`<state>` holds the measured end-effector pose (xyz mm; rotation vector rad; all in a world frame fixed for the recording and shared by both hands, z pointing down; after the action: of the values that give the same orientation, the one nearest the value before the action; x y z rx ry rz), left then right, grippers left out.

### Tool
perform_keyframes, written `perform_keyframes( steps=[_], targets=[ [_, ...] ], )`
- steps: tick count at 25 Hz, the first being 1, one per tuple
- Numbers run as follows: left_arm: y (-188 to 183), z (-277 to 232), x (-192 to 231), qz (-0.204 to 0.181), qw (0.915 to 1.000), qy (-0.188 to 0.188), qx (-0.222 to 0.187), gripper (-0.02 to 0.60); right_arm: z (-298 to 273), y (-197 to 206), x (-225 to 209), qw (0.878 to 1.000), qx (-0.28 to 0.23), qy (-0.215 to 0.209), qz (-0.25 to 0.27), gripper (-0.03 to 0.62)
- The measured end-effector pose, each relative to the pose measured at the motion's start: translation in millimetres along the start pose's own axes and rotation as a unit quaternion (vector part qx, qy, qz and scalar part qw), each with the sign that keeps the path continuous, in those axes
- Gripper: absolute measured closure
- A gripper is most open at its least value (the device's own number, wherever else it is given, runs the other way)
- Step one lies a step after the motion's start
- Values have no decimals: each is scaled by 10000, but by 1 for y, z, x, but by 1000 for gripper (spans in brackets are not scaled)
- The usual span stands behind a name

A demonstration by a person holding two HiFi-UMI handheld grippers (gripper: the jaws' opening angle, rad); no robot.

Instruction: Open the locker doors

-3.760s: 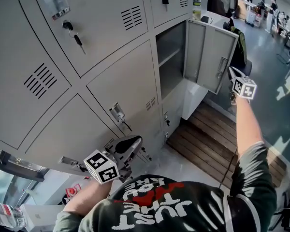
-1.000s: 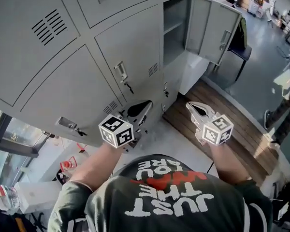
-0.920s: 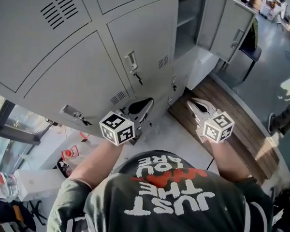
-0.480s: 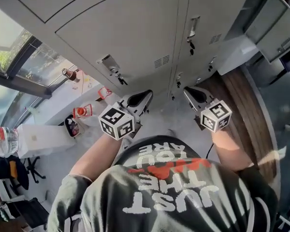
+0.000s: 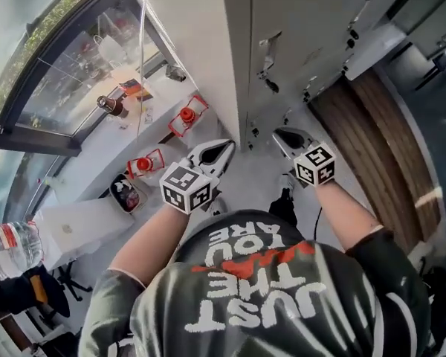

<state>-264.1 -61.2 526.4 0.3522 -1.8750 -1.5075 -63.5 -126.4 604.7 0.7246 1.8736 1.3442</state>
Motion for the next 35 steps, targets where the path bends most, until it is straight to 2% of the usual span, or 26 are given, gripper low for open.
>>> perform_keyframes(
  steps=[4,7,11,15,21,26,35],
  targets=[
    [30,22,24,107,9990,235,367,575,-25,37,12,9987,357,345,-115,542],
    [54,21,36,-13,9982,284,536,575,-47,57,11,9975,654,265,68,468],
    [80,12,47,168,9985,20,511,575,-73,88,-5,9940,1032,111,347,434],
    [104,-1,53,124,9982,-233,531,575,-94,110,-25,9920,1184,39,440,414],
    [127,-5,45,163,9970,-240,724,575,-114,115,-25,9925,1097,-190,501,392],
    [129,-1,46,148,9966,-241,778,575,-127,114,-19,9917,1085,-342,596,379],
    [130,11,49,168,9960,-315,824,575,-121,116,-17,9901,1111,-366,781,381]
  ],
)
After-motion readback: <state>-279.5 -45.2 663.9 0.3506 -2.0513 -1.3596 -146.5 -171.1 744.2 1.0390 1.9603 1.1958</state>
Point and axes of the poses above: the fingertips, and each gripper's own axes: z backward along the fingers, x to its left, y out of its underside, the point moved 6 cm from there along z, backward along the fingers, and after that the axes turned 14 degrees about -x, right-handed, at the moved point
